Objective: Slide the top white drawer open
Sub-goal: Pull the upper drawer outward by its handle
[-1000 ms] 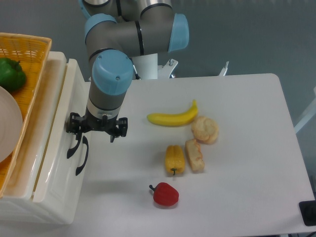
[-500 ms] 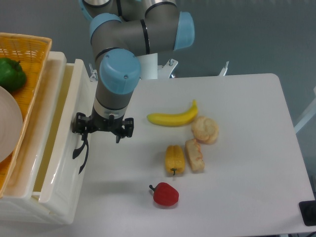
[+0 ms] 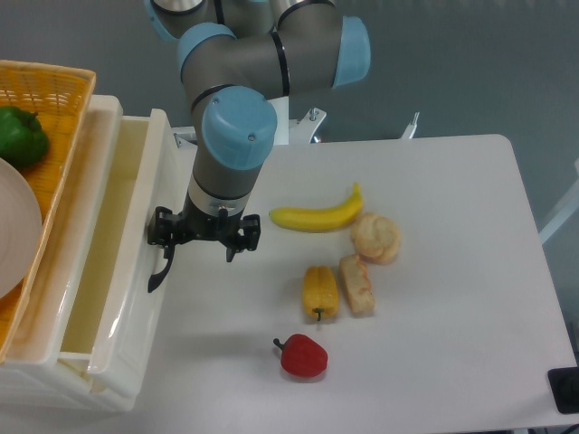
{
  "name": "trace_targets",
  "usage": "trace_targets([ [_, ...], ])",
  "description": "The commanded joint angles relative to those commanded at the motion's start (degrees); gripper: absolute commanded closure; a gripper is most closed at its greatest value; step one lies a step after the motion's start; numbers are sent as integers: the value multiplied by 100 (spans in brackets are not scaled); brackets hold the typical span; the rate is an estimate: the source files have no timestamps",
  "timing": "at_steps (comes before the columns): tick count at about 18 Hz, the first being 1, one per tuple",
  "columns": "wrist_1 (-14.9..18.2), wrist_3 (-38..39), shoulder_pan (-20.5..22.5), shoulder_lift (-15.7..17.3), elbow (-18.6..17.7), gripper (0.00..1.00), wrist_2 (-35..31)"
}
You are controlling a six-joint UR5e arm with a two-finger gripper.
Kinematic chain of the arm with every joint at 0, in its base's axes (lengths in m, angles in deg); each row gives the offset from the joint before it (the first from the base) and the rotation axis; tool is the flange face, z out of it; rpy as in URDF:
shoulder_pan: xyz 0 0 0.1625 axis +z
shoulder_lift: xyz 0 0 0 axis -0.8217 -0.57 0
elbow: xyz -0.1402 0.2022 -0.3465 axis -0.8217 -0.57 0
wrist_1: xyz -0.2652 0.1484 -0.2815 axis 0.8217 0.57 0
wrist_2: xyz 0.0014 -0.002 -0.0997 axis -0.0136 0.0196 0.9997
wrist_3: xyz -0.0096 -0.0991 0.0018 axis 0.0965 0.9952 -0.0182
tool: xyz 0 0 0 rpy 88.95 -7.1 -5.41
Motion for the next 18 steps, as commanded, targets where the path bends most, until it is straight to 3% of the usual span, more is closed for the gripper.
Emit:
trace_targets([
  [18, 44, -589, 361, 18, 0, 0, -70],
])
